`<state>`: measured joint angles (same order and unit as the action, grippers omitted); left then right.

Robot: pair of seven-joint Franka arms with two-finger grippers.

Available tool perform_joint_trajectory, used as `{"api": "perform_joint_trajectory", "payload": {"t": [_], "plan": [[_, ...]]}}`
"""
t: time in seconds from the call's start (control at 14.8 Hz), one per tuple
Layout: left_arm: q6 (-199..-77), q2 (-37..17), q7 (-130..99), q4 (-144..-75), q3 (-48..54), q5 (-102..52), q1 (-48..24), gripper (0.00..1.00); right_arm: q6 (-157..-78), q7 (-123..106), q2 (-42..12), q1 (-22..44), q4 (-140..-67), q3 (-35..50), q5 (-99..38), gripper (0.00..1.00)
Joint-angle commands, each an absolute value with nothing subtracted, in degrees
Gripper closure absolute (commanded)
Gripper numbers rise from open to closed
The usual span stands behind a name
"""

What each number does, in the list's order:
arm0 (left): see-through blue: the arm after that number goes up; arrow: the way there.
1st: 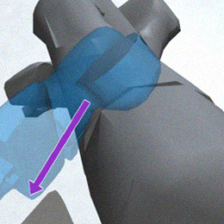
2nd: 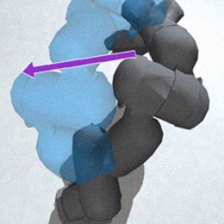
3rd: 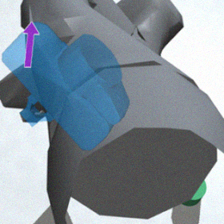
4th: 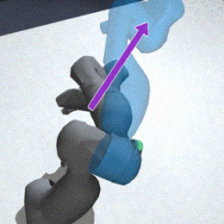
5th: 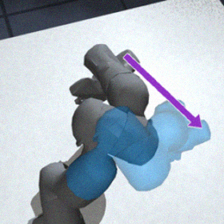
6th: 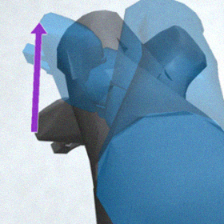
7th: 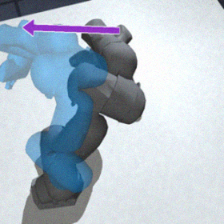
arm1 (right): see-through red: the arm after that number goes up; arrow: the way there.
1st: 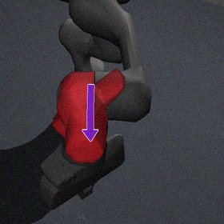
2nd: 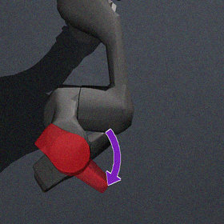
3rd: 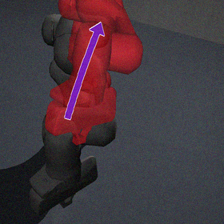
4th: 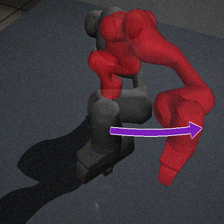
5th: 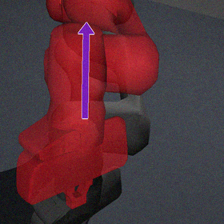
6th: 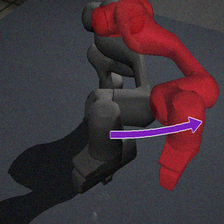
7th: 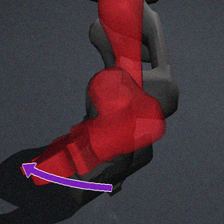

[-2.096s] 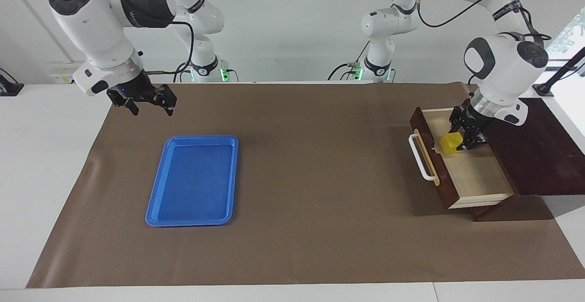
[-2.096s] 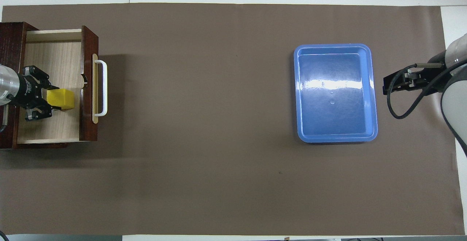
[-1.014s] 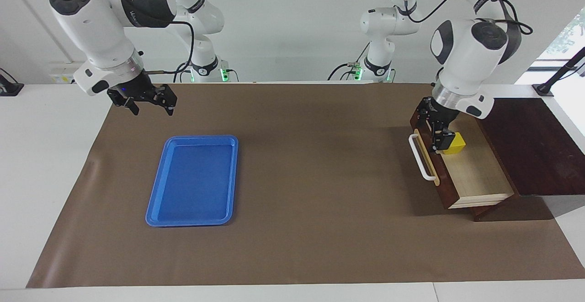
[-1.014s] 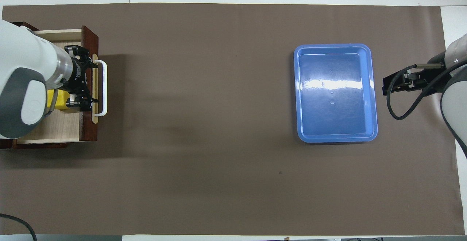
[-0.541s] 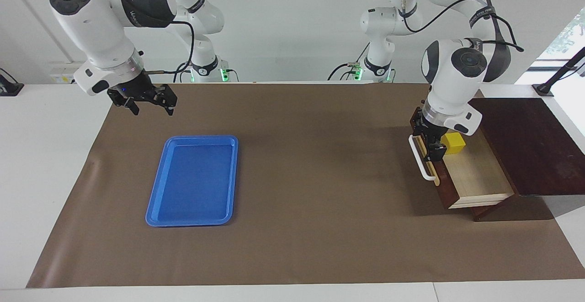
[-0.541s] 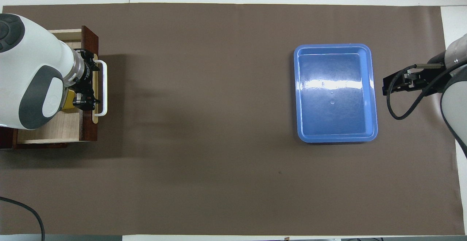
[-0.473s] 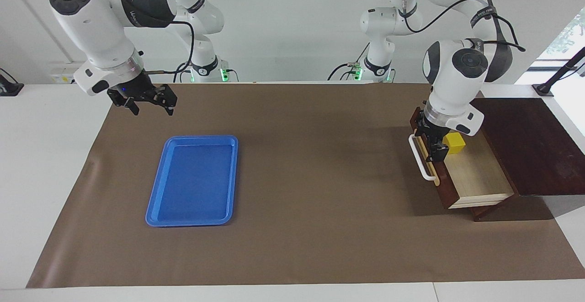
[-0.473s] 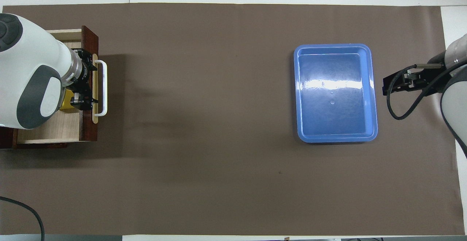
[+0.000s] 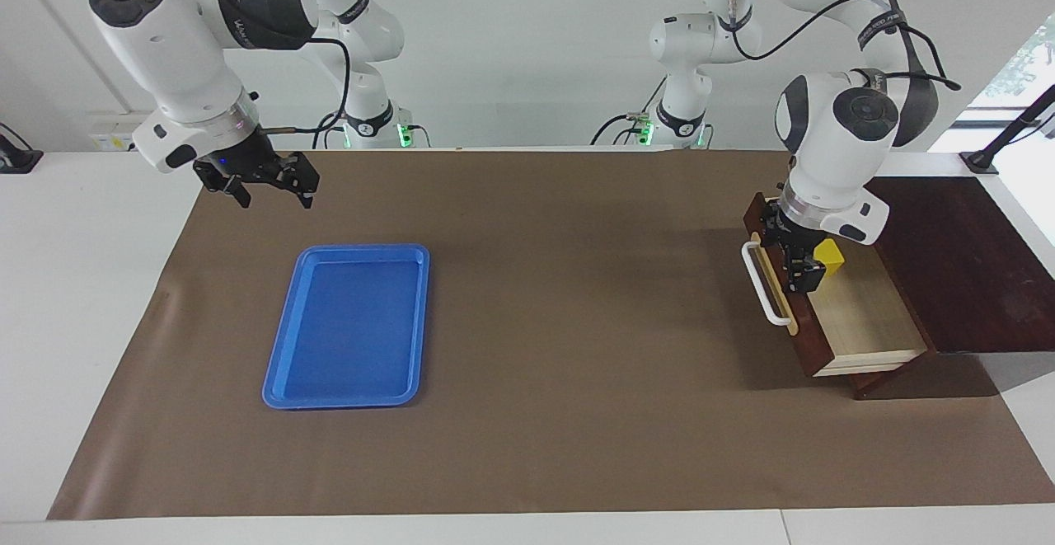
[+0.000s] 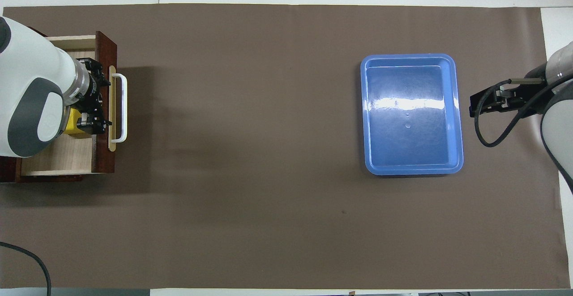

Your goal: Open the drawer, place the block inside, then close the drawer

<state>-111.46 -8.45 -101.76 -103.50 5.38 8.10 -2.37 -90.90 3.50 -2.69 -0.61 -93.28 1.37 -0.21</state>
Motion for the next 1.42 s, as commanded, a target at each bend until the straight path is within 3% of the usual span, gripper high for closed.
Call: {"api": "perform_joint_trajectory", "payload": {"t": [0.0, 0.88, 1.35], "plan": [[-111.7, -9.1, -99.3, -102.6, 5.2, 11.2, 0.8, 0.00, -90.4, 2.4, -1.3, -1.6, -94.6, 2.2, 0.8, 0.00], [-113.6, -8.9, -87.5, -103.6, 5.2, 11.2, 12.6, 0.00, -90.4, 2.4, -1.3, -1.6, -94.6, 2.1, 0.8, 0.00], [-106.8, -7.8, -82.0, -100.6, 5.8, 11.0, 11.2, 0.00, -90.4, 2.4, -1.3, -1.6, -94.7, 2.2, 0.8, 0.00]]}}
